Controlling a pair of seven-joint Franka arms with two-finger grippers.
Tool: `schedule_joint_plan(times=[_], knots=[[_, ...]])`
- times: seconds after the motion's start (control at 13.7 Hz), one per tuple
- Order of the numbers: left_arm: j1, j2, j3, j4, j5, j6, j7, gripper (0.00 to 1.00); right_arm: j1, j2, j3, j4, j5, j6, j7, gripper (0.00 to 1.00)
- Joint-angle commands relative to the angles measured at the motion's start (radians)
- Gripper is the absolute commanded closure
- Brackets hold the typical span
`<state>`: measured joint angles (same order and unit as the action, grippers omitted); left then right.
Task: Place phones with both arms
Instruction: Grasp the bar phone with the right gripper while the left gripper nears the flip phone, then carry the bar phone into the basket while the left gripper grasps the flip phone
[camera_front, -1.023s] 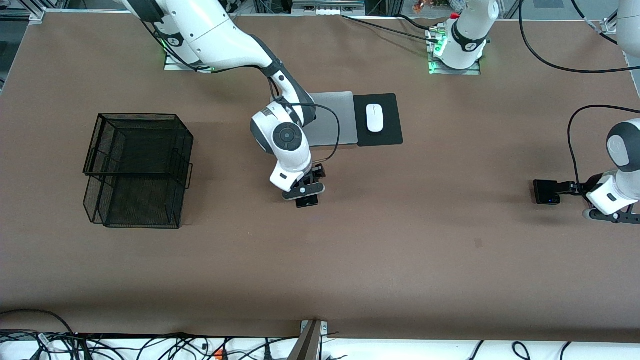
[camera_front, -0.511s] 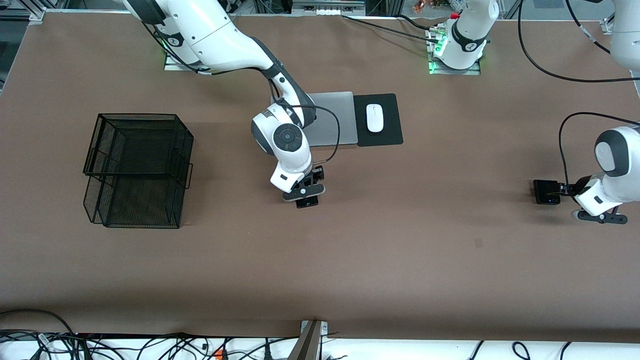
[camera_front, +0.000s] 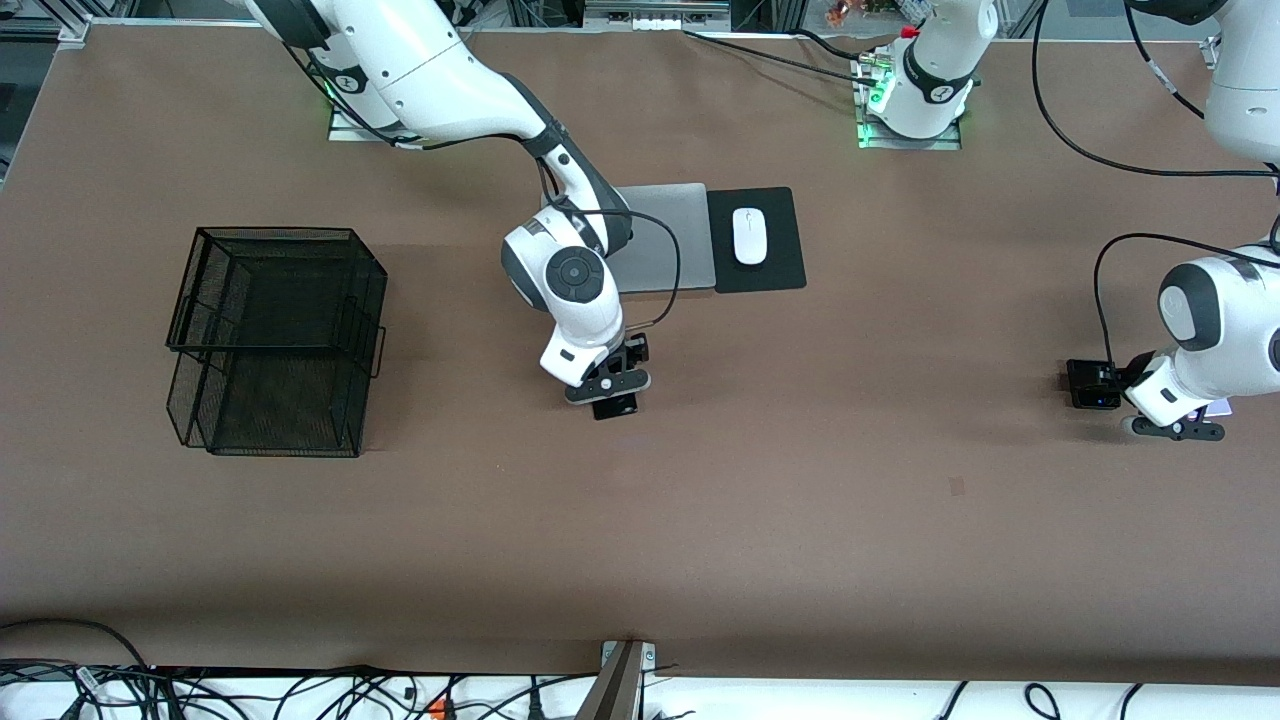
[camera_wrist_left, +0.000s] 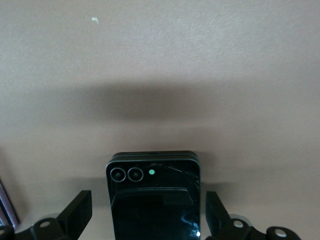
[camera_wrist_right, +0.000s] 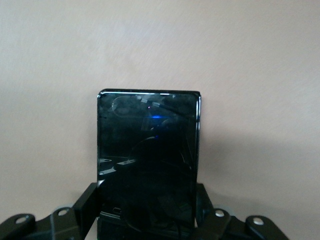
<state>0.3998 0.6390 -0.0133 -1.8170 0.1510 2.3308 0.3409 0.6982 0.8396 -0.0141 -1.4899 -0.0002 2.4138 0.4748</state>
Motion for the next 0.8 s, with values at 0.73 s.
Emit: schedule_joint_plan(times=[0.73], knots=[[0.011, -0.004, -0.01, -0.047, 0.013, 0.056, -0.042, 0.0, -0.006, -0.391, -0.381, 0.002, -0.001, -0.562, -0.25, 1.0]])
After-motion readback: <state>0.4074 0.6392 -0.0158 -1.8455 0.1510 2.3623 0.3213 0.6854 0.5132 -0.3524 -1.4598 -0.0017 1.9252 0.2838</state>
